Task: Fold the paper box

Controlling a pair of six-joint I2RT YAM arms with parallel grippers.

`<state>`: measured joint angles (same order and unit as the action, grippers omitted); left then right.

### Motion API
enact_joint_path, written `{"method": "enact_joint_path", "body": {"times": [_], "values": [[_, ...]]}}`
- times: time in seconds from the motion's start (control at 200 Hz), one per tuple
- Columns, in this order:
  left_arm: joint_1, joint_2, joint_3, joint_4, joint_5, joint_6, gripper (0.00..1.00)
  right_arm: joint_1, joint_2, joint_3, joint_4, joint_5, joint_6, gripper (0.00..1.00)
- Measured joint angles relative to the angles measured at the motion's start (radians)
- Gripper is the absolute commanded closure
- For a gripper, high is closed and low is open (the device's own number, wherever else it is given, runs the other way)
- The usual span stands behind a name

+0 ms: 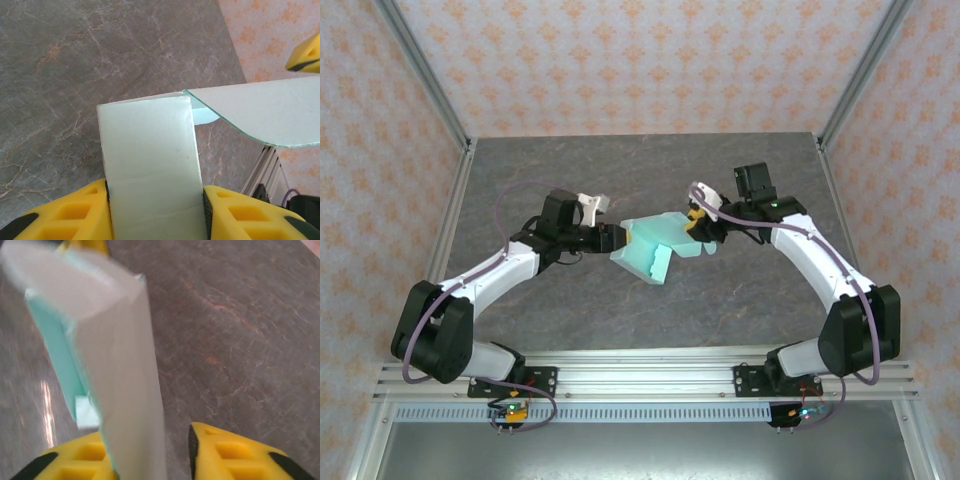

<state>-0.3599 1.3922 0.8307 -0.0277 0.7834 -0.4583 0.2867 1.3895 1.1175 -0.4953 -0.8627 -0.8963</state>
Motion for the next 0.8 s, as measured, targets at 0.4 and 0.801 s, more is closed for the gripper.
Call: {"method": "enact_joint_path", "body": {"times": [0.4, 0.801], "values": [[0.003, 0.065, 0.056, 0.112, -0.128, -0.274, 0.66, -0.019, -0.383, -0.311, 0.510, 0.551, 0.948, 0.21], [0.003, 0.167, 0.111, 0.190, -0.133, -0.381, 0.66, 0.014, -0.244, -0.467, 0.433, 0.295, 1.261, 0.43]]}}
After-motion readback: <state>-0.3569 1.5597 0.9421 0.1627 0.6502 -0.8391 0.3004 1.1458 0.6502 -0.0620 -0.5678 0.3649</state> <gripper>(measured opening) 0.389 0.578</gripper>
